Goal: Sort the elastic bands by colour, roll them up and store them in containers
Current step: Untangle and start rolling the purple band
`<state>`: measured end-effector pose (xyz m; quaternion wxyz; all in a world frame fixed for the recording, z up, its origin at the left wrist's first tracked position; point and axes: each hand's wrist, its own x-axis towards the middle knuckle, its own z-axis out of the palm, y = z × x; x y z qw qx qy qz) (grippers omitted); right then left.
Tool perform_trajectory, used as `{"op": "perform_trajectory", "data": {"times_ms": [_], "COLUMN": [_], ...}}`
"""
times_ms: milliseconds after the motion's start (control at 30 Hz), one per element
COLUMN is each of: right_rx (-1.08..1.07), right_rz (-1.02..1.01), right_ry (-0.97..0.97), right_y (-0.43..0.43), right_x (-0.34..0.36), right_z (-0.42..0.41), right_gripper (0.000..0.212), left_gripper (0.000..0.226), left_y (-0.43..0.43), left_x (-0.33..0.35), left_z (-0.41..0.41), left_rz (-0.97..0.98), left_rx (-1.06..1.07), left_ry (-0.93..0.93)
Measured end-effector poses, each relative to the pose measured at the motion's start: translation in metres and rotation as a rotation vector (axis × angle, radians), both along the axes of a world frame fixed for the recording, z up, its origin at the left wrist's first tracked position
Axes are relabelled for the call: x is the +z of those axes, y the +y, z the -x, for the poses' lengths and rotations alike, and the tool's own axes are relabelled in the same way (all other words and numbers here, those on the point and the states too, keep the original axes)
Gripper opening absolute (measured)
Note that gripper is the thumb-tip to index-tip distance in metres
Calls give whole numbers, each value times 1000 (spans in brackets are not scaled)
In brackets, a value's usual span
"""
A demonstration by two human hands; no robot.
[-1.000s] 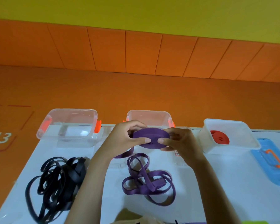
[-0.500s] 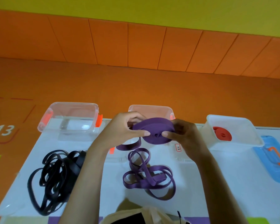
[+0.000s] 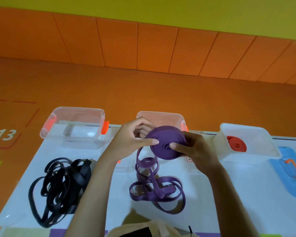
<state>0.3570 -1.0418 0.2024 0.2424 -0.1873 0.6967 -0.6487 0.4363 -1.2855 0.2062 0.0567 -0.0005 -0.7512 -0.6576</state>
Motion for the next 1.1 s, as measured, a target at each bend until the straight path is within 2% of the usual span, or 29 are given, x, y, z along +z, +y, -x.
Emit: {"op": "perform_trajectory", "data": {"times_ms": [100,200,333,467,500,600,700,767,900,1000,1100], "right_rx": [62,-11,-75,-12,-15,-110,-237,-291,-272,-221,-165], "right_rz": [-167,-127,54,8,20,107,220,276,237,103,106], "right_ry": [142,156,21,-35,-58,-87,-212,-296,-298,-220,-217], "right_y": [-3,-4,-3,-2,-3,-5,-12,-17,-19,-14,-8], "right_x": [6,5,1,0,0,1,-2,-4,-5,-3,-4], "right_z": [-1,-3,-3,-2,-1,-3,-6,-6,-5,-2,1], "right_gripper": [40,40,36,48,45,30,33,31,34,37,41], "left_gripper": [38,34,40,42,41,33,26,26,29,27,24], "left_y": [2,8,7,7,7,14,21,22,20,18,19], "left_x": [1,2,1,-2,-3,-6,-11,-14,-22,-28,-30], "left_z": [2,4,3,2,2,4,5,5,6,6,9], "left_rz": [39,28,-38,-4,2,-54,-130,-137,-200,-262,-232], "left_rx": [-30,15,-21,-13,-6,76,189,189,239,288,338], "left_ry": [4,28,50,48,48,59,49,42,19,-2,-14]}}
